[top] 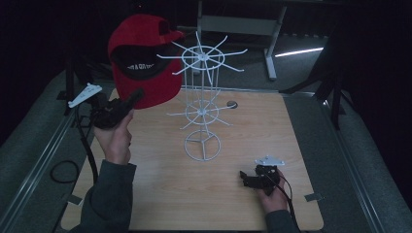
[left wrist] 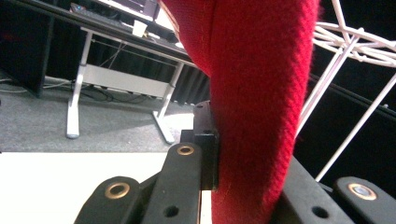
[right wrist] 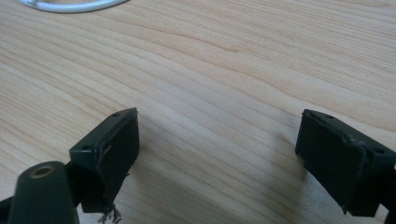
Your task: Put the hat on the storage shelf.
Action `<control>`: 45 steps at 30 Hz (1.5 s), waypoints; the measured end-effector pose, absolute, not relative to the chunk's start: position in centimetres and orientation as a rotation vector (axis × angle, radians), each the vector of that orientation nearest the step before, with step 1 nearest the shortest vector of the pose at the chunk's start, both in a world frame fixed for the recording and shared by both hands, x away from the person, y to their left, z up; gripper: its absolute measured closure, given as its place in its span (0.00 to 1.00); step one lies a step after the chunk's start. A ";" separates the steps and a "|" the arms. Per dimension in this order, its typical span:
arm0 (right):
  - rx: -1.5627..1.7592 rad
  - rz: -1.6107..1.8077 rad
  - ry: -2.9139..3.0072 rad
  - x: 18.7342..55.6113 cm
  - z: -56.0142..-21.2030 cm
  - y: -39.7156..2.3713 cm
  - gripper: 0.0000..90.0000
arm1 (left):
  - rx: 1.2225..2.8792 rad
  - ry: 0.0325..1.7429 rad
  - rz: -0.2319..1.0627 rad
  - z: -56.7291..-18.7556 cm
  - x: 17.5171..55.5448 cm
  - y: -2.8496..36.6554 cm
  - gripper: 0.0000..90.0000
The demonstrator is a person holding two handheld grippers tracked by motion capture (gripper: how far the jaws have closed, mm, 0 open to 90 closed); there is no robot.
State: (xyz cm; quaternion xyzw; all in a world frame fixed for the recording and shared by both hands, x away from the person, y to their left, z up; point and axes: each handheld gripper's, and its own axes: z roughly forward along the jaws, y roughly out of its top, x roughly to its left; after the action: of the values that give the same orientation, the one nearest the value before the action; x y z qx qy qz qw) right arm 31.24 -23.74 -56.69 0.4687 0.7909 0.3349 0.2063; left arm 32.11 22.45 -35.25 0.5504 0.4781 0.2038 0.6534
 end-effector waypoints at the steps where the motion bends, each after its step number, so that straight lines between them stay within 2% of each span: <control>1: 1.305 0.933 2.204 31.2 -56.7 -23.7 0.15 | 1.251 1.083 0.461 -35.4 32.1 22.4 0.95; 14: 1.307 0.933 2.203 31.2 -56.7 -23.7 0.15 | 1.252 1.092 0.440 -36.4 31.5 22.4 0.95; 39: 1.306 0.933 2.203 31.2 -56.7 -23.7 0.15 | 1.332 1.130 0.415 -40.7 31.2 22.1 0.94; 43: 1.305 0.932 2.204 31.2 -56.7 -23.7 0.15 | 1.332 1.150 0.417 -41.4 31.3 22.2 0.93; 45: 1.305 0.933 2.204 31.2 -56.7 -23.7 0.15 | 1.324 1.156 0.411 -41.5 31.3 22.4 0.88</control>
State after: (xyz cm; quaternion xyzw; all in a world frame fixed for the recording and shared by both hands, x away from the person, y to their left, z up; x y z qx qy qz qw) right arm 31.24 -23.74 -56.68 0.4685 0.7910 0.3350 0.2064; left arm 31.34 22.36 -41.50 0.5758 0.5025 0.1787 0.6197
